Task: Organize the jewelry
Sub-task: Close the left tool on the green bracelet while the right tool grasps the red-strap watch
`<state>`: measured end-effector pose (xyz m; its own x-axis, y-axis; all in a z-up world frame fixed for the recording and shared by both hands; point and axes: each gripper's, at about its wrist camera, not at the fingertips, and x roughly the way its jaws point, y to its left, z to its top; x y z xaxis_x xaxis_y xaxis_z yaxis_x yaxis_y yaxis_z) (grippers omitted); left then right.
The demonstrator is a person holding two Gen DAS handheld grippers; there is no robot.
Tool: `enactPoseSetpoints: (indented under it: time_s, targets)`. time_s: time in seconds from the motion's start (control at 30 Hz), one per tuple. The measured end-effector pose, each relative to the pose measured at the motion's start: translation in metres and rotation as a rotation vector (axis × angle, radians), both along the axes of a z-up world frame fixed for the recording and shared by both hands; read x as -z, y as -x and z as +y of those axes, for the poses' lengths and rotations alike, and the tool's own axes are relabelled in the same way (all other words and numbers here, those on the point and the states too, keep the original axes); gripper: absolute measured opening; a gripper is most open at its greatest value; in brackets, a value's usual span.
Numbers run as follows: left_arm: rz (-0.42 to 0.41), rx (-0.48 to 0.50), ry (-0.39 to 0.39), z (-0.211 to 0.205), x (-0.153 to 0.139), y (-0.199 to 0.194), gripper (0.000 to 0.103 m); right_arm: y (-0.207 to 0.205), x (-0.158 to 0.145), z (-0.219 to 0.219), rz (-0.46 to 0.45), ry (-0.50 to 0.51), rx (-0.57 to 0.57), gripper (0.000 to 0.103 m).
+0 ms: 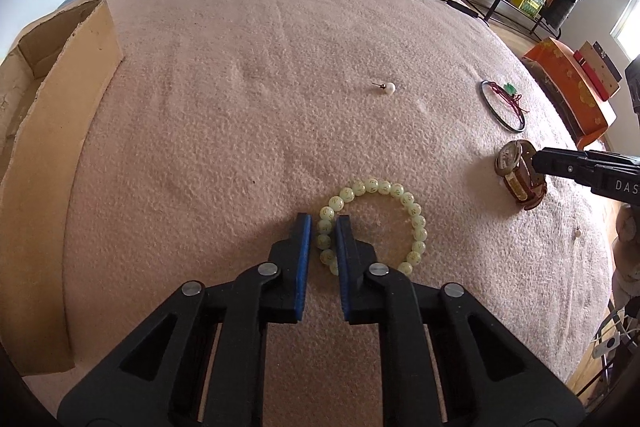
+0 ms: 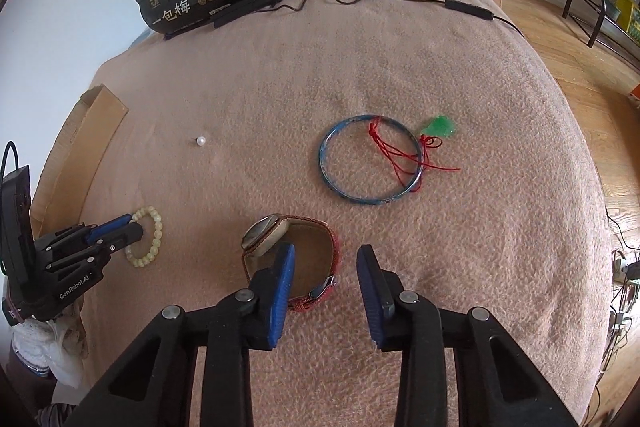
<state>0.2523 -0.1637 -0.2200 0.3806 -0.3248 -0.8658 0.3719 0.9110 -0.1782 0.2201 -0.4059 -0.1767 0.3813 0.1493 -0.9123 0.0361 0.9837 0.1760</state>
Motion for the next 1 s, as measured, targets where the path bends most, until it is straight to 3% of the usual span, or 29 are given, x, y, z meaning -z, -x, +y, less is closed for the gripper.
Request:
enactPoseSetpoints:
  time_s: [0.3,0.47,0.73,1.0]
  targets:
    - [-0.013,0.002,-0.012,-0.001,-0.002,0.002,0.006,0.0,0.009,0.006,0.031,0.015,0.001,0.024]
    - [-0.025,-0.011,0.0,0.001,-0.006,0.004,0.005,0.0,0.011,0.008,0.034,0.033,0.007,0.013]
    - [-0.07,-0.003,0.02,0.003,-0.026,0.015,0.005,0.003,0.002,0.008,0.004,0.049,0.018,0.006]
    - [-0.126,0.017,0.017,0.004,-0.046,0.028,0.005,0.01,-0.01,0.018,-0.03,0.103,0.002,0.006]
